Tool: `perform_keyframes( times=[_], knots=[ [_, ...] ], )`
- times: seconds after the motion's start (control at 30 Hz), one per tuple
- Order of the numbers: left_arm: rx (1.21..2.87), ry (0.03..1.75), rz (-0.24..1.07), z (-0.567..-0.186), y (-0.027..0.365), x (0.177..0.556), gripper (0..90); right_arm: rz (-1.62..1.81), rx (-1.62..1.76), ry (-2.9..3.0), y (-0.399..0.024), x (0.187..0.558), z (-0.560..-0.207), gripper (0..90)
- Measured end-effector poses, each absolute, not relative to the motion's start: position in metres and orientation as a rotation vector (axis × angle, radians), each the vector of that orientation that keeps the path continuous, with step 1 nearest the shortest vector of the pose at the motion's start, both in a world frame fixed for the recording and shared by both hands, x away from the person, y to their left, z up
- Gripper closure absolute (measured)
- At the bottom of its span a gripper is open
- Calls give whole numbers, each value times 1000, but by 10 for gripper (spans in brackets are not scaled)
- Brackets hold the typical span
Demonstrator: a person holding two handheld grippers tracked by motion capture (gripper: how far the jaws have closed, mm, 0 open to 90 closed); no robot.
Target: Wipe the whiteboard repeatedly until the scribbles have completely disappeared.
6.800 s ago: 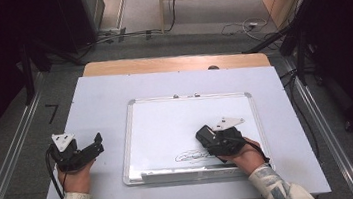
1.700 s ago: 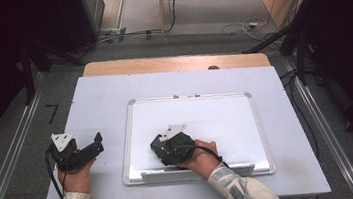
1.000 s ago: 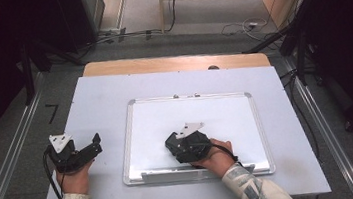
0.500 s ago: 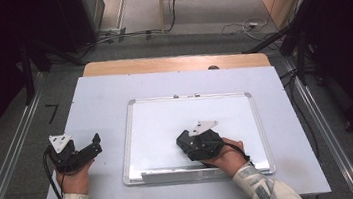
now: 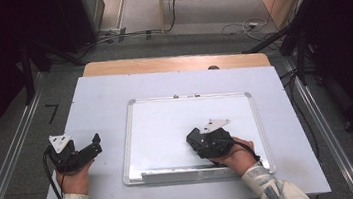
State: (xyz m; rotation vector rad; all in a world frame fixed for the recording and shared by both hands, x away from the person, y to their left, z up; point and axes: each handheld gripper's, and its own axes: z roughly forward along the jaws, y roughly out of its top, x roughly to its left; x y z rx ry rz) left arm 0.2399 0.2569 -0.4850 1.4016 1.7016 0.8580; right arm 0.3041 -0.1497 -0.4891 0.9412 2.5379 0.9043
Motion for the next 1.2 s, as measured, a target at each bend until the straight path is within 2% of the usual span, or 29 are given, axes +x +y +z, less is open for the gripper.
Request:
perform_keyframes(
  times=[1.2],
  knots=[
    [1397,1706,857,-486,257,240,45,862,1079,2449,-204,319,-488,383]
  ],
)
